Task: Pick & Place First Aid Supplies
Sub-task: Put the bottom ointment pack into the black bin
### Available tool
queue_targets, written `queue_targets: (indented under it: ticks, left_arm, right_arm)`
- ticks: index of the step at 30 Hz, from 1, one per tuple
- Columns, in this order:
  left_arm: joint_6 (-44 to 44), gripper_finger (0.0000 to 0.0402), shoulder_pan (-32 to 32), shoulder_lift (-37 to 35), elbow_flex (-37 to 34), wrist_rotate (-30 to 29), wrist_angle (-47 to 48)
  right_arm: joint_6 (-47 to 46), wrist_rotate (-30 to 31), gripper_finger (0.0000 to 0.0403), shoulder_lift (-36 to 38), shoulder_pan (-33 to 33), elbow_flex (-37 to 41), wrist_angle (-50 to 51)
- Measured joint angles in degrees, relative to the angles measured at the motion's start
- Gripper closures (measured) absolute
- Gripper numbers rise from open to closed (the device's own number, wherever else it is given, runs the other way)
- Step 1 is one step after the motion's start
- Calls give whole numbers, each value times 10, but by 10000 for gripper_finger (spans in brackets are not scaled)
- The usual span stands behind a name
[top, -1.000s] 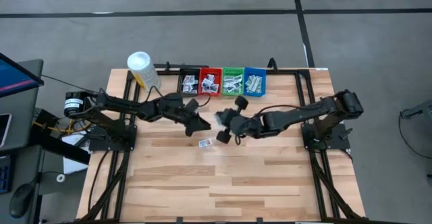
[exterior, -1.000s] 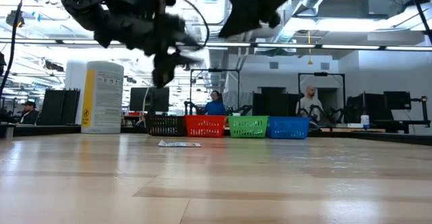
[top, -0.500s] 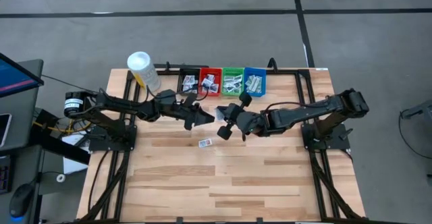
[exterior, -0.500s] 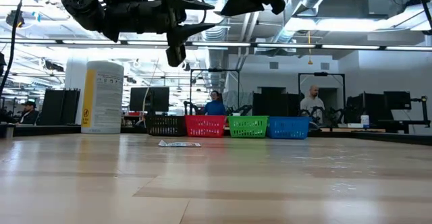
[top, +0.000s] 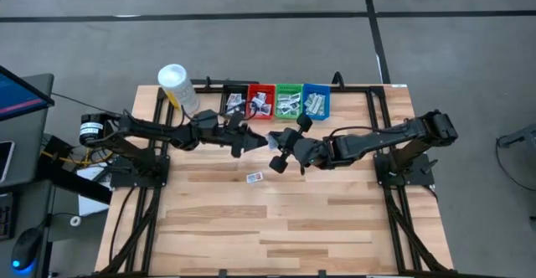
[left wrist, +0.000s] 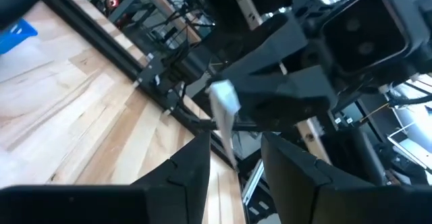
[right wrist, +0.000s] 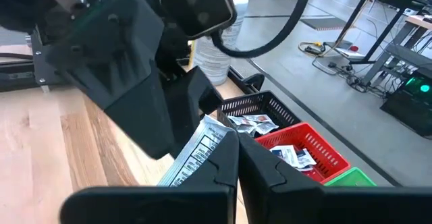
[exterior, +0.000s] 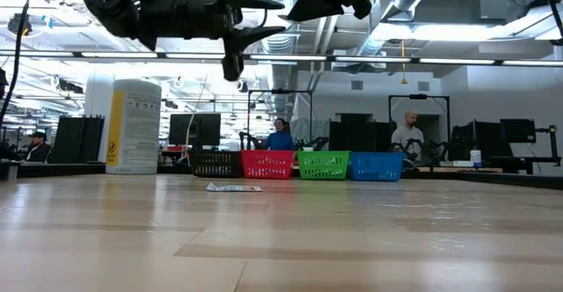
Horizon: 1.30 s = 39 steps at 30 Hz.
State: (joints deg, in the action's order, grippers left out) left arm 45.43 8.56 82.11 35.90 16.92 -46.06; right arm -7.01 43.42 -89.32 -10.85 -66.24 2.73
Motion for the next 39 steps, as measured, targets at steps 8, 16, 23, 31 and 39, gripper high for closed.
queue_targets:
  ticks: [8, 16, 23, 31, 39]
  left_arm:
    - [-18, 268, 0, 0, 14, -6, 1]
    - [-16, 268, 0, 19, 15, -6, 1]
    - [15, 268, 2, 48, 14, -9, -3]
    - [-5, 272, 2, 48, 14, -15, -33]
    - [-6, 331, 2, 48, 14, -15, -35]
  right_arm:
    - [0, 0, 403, 0, 0, 0, -2]
    - [0, 0, 403, 0, 0, 0, -11]
    - [0, 0, 403, 0, 0, 0, -19]
    - [0, 0, 403, 0, -4, 0, -19]
    - [0, -15, 403, 0, -3, 0, -19]
